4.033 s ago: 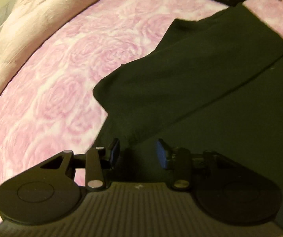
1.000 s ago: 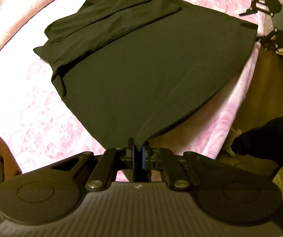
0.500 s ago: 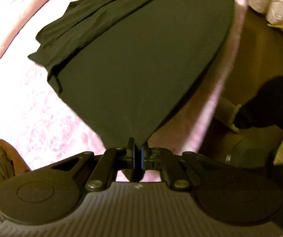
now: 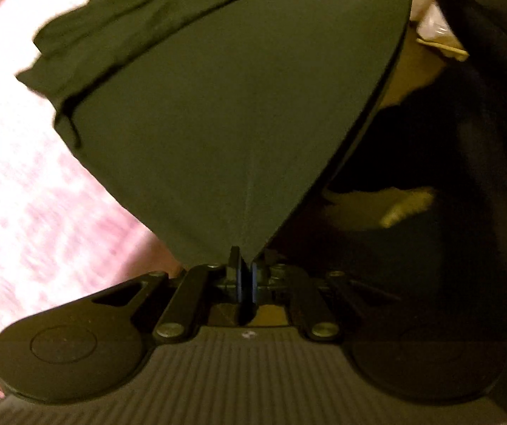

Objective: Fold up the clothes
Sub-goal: 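Grasp the hem with the left gripper while the right gripper grasps it, folding toward the collar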

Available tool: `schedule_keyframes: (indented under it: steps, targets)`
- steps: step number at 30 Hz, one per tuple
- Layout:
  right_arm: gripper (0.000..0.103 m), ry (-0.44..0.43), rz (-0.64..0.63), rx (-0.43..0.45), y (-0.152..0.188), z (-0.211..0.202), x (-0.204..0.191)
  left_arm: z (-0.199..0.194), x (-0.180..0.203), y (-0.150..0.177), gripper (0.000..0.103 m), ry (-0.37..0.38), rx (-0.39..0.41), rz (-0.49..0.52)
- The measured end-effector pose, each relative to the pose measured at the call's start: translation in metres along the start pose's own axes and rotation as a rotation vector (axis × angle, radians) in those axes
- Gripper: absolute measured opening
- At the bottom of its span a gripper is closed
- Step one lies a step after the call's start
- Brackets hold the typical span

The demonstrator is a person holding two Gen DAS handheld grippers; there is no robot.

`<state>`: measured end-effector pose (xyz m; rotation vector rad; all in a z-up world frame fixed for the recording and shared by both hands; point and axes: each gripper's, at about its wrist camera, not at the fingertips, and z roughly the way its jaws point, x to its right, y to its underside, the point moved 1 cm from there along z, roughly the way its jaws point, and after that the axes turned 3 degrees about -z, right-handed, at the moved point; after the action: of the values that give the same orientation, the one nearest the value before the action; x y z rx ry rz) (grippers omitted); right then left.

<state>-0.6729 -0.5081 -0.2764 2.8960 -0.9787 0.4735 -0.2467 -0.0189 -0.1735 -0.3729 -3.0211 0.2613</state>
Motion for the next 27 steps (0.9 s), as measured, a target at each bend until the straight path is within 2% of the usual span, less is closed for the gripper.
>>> schedule_keyframes:
  steps: [3,6,9,12,16,20,24,27]
  targets:
    - [0.001,-0.022,-0.002,-0.019,-0.001,-0.010,-0.001,-0.006,-0.010,0.002,0.003,0.020,0.004,0.011]
    - [0.001,0.041,0.014,-0.030,-0.015,-0.023,0.032,-0.020,-0.044,-0.016,0.003,-0.009,0.060,0.039]
    - [0.001,0.096,0.013,-0.046,-0.040,-0.027,0.079,-0.032,-0.094,-0.050,0.003,-0.061,0.120,0.068]
    - [0.001,0.159,0.047,-0.072,-0.069,-0.018,0.134,-0.037,-0.144,-0.084,0.003,-0.104,0.160,0.053]
    - [0.001,0.200,0.033,-0.074,-0.096,-0.004,0.201,-0.043,-0.198,-0.144,0.003,-0.139,0.161,0.060]
    - [0.001,0.170,0.032,-0.055,-0.108,0.019,0.268,-0.031,-0.254,-0.193,0.003,-0.142,0.158,-0.025]
    - [0.001,0.096,0.057,-0.004,-0.115,0.060,0.326,-0.002,-0.302,-0.232,0.004,-0.147,0.129,-0.119]
    - [0.001,0.043,0.094,0.024,-0.121,0.087,0.367,0.020,-0.331,-0.253,0.004,-0.161,0.097,-0.150]
